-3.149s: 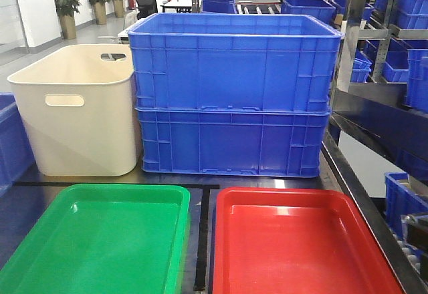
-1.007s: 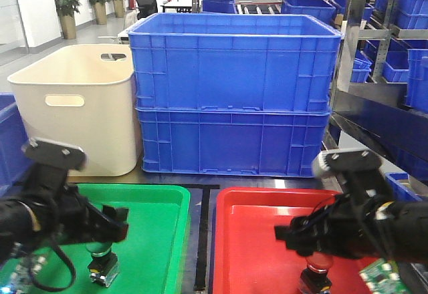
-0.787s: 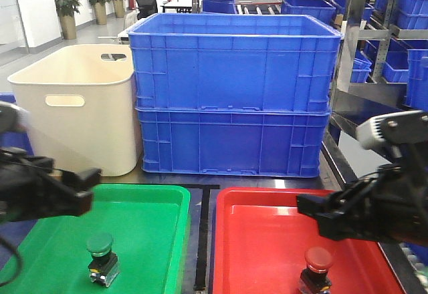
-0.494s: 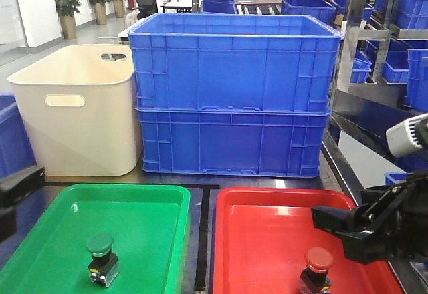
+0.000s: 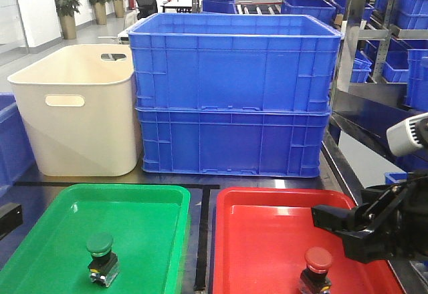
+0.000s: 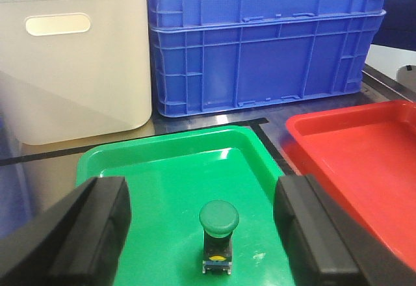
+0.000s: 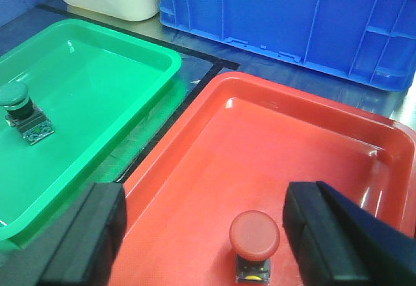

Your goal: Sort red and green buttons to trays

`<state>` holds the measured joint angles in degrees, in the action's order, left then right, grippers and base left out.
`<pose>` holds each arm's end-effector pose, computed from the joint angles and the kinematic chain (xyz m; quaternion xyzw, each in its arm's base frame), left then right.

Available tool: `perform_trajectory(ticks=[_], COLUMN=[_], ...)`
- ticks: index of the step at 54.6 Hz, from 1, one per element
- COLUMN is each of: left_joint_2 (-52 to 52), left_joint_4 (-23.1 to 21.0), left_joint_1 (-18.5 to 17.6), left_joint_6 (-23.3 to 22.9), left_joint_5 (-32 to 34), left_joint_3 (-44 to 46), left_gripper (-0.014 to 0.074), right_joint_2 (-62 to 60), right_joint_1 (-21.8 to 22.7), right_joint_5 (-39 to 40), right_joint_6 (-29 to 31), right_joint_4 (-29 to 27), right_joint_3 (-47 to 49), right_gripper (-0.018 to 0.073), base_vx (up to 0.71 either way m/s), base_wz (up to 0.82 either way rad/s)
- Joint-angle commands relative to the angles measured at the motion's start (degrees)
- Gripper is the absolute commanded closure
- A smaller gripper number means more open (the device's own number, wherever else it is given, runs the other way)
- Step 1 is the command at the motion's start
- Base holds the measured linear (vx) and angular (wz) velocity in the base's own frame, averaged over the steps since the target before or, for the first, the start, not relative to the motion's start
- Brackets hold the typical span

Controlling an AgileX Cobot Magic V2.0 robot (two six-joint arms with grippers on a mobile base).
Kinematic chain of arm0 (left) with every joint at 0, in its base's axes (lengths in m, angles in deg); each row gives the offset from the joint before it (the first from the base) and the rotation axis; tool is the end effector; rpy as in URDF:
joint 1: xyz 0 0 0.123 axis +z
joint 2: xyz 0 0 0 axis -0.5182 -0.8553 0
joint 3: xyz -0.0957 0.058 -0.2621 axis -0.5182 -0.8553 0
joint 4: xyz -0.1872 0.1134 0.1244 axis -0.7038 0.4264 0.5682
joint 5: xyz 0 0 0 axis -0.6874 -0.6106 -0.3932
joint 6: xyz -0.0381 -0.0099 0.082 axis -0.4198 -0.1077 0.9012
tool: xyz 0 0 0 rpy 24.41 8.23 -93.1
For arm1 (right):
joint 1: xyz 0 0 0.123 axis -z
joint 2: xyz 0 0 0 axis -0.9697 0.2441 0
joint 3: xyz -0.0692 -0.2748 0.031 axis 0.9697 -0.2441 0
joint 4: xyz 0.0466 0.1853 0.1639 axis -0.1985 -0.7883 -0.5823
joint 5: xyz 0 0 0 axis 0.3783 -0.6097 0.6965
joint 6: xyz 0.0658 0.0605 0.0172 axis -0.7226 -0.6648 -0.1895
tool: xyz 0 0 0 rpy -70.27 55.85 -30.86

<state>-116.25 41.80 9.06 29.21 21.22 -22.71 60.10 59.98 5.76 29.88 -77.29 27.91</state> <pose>0.1413 -0.0501 0.3697 0.1102 0.7707 -0.1045 0.6188 0.2010 0.0736 0.3783 -0.1749 0.8388 0.1364 0.4971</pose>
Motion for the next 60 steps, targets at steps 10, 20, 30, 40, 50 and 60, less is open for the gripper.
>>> perform_trajectory(ticks=[10,20,30,40,50,60], left_joint_2=[0.4,6.0,14.0,24.4,37.0,42.5], left_joint_4=[2.9,1.6,-3.2,-3.4,-5.6,-7.7], left_joint_1=[-0.3,3.8,11.7,16.6,18.0,18.0], left_joint_6=[0.1,0.0,0.1,0.1,0.1,1.7], left_joint_5=[4.3,4.0,5.9,16.8,26.6,20.3], left_joint_3=[1.0,-5.3,-15.7,-28.3,-42.1,-43.4], left_gripper=[0.0011,0.0105,0.0318,0.0559,0.0603,0.0602], right_joint_2=[-0.8,-0.8,-0.8,-0.8,-0.8,-0.8], right_joint_1=[0.0,0.0,0.0,0.0,0.0,0.0], right_joint_5=[4.1,4.1,4.1,4.1,4.1,3.9], right_joint_6=[0.2,0.2,0.2,0.2,0.3,0.3], right_joint_4=[-0.5,-0.5,-0.5,-0.5,-0.5,-0.6], right_joint_3=[1.8,1.8,1.8,1.8,1.8,1.8], right_gripper=[0.0014,0.0014,0.0014,0.0014,0.0014,0.0014], base_vx=[0.00,0.00,0.00,0.00,0.00,0.00], base_wz=[0.00,0.00,0.00,0.00,0.00,0.00])
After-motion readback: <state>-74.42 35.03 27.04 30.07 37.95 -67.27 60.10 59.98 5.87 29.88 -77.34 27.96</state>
